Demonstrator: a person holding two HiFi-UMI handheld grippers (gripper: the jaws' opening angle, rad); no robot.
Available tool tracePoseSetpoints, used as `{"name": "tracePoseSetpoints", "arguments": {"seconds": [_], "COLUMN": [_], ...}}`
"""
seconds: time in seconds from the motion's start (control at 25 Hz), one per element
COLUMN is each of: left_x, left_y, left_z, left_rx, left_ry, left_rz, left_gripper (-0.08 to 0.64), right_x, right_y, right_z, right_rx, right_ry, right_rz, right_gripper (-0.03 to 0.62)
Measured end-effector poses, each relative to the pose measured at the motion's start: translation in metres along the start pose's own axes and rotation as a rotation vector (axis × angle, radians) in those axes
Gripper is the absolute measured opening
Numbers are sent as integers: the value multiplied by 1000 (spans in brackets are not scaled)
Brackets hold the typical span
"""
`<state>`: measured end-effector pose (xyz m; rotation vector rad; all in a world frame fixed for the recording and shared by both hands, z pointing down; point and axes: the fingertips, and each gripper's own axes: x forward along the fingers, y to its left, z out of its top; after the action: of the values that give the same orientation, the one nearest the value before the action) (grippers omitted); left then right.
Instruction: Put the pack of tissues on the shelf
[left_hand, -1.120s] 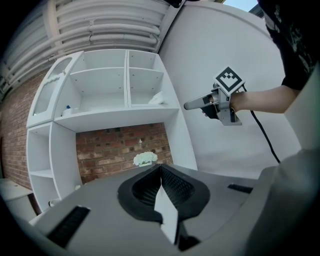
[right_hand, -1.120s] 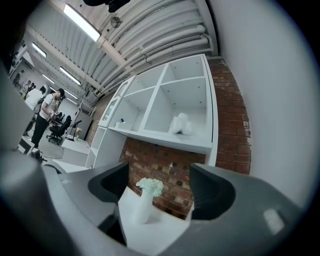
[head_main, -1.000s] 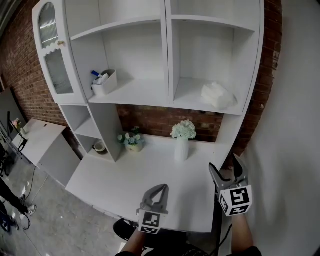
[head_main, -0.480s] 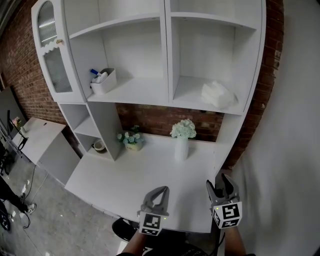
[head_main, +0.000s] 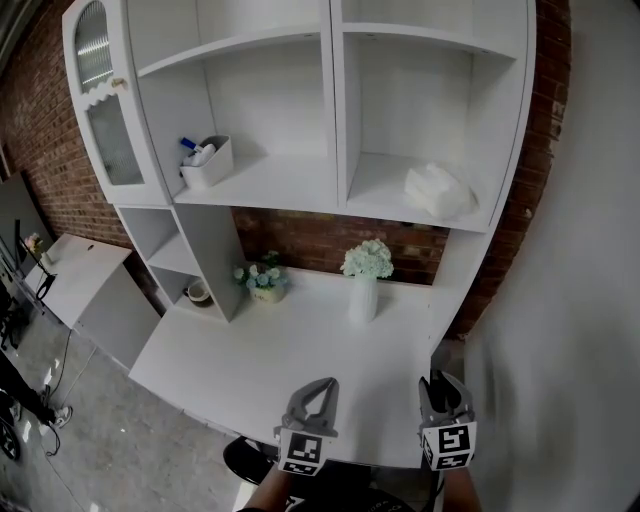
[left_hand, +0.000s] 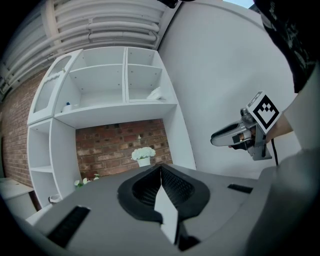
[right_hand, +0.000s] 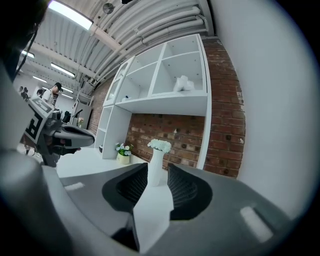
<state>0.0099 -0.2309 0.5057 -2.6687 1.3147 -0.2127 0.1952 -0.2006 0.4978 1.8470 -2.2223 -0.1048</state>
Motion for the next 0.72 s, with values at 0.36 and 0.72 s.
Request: {"name": "tracePoseSetpoints", "arguments": {"seconds": [0.36, 0.72], "left_x": [1, -2], "left_y": [-3, 1], "left_z": [-4, -7], "left_rx": [-4, -7], "left_ry": [5, 17], "left_rz": [1, 18], "left_gripper": [11, 11], "right_x": [-4, -1], "right_y": [-12, -7], "right_z": [-12, -15], "right_rx": [-12, -19], "right_ry": [22, 34], "right_rz": [-68, -47], "right_gripper": [6, 6]}}
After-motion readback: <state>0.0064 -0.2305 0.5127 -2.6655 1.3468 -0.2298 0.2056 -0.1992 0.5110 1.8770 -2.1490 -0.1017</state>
